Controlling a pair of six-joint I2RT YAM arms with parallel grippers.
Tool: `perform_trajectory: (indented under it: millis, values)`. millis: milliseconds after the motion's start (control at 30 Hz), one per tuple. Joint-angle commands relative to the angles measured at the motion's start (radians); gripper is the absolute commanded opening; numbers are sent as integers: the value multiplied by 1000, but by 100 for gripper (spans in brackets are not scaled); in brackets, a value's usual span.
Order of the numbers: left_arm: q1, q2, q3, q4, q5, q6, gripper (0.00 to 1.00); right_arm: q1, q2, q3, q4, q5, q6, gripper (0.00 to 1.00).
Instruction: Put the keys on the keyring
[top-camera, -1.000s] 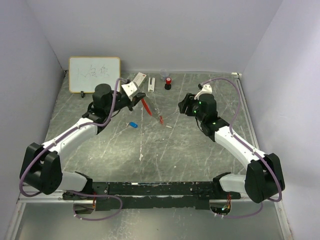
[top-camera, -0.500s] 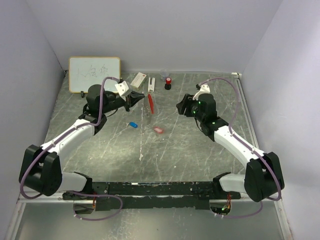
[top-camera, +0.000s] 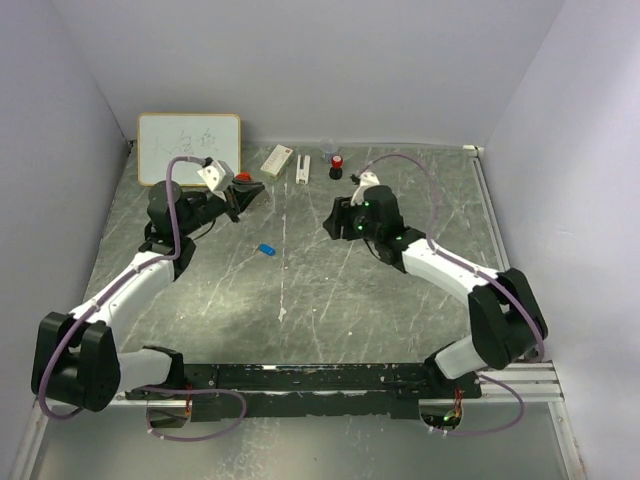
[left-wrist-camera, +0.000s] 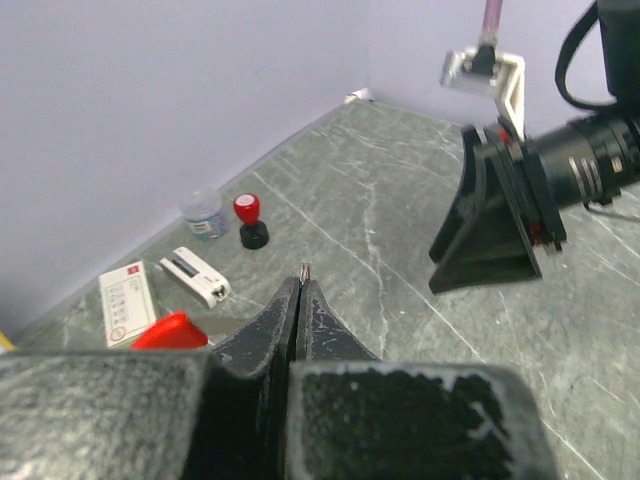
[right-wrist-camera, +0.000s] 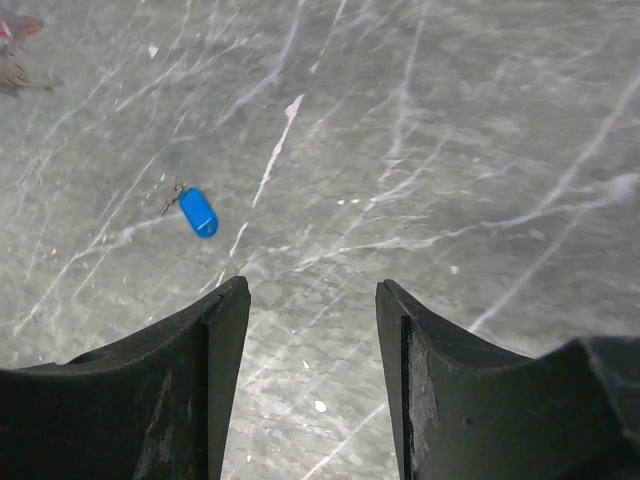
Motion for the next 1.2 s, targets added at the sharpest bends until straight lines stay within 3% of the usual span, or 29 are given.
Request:
perform_trajectory:
  millis: [0,267,567,1167]
  values:
    - [20,-77,-17,71,-90,-36,7,75,74,65,-2,7,-42,54]
    - [36,-189,-54,8,-234,-34,7,213,262,204,15,11,-73,54]
    - [43,-314,-86,-57,-380,-25,7,243,490,350,84,-58,-121,54]
    - [47,-372,-115,-65,-435,-5,7,244,716,508,160,-208,-132,48]
